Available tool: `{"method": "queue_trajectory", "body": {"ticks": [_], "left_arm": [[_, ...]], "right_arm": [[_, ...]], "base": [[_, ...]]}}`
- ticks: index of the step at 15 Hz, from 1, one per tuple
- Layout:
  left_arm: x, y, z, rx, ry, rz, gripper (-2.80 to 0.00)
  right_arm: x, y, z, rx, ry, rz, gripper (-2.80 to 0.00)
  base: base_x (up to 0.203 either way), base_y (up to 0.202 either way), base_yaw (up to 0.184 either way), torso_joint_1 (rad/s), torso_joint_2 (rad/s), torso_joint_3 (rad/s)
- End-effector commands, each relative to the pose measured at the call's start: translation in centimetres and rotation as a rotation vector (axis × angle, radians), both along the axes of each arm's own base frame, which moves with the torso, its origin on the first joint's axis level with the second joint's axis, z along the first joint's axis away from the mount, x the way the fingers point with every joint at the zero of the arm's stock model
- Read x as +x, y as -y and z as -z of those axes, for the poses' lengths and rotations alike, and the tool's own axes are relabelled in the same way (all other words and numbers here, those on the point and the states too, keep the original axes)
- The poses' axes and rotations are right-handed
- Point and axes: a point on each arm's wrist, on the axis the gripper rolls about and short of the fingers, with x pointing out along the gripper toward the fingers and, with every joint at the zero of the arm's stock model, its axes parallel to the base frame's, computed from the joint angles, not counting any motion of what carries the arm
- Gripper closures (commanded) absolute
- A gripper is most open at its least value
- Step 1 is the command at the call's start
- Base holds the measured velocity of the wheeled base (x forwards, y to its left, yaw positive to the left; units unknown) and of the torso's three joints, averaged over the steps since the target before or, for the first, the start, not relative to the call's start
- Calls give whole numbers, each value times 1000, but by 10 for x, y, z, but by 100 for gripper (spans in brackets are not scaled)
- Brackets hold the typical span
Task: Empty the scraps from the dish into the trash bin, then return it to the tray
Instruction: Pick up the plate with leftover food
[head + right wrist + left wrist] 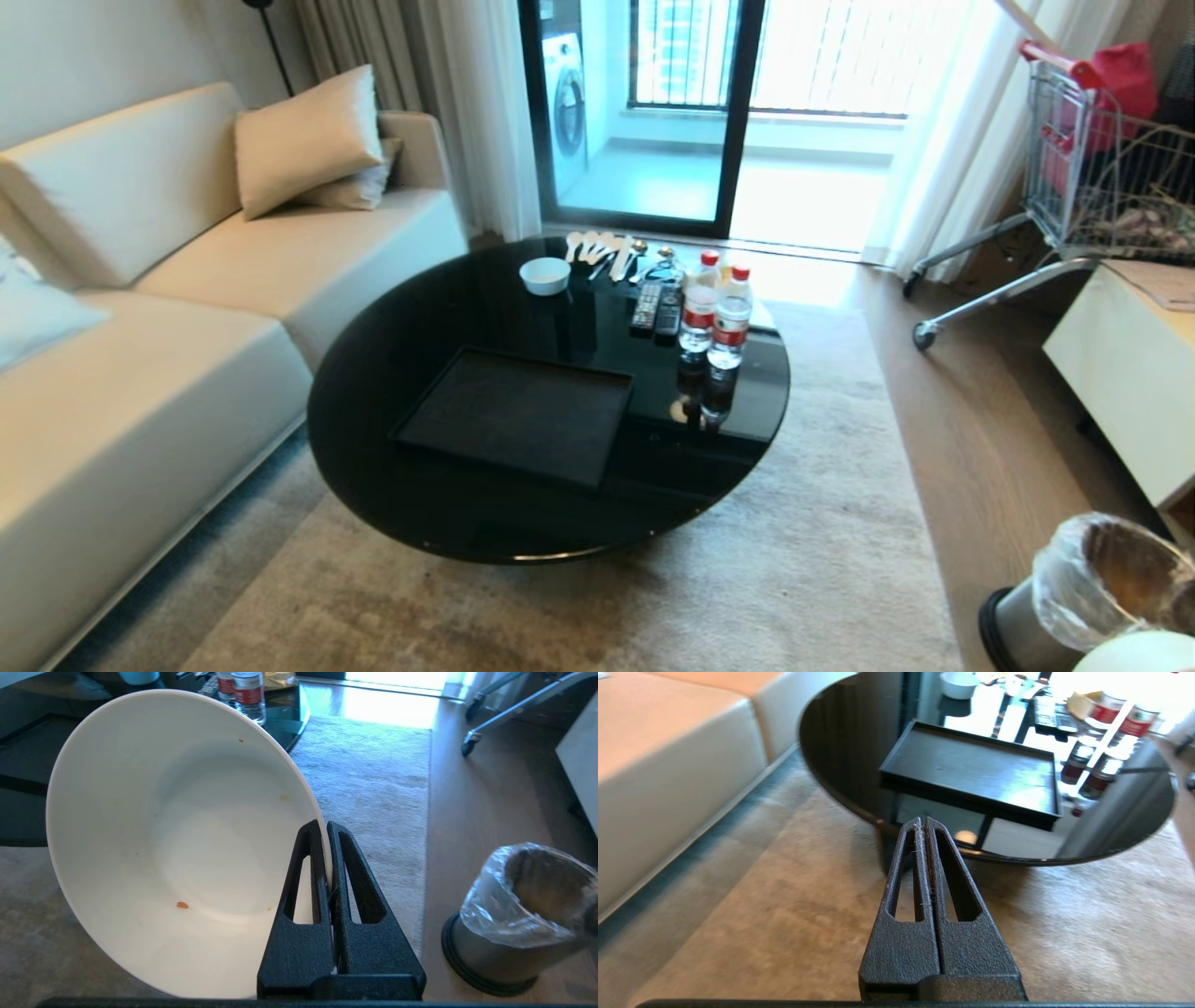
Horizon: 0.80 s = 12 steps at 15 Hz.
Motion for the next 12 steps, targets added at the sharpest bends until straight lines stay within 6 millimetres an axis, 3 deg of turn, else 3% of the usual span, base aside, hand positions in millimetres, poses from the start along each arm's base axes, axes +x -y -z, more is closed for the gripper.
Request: {"method": "queue_trajectory", "body": {"ticks": [1,5,12], "left_arm": [[0,0,0,-1,1,-1,0],[0,0,0,-1,1,-1,0],[0,0,0,-1,1,-1,0]], "right_arm": [[0,0,0,0,-2,-1,0],[0,0,0,-2,-2,-1,0],[0,0,0,-1,-2,-1,0]], "base": [[-3,-12,167,2,2,2],[-2,-6,130,2,3,1],[0,0,0,0,0,0]]}}
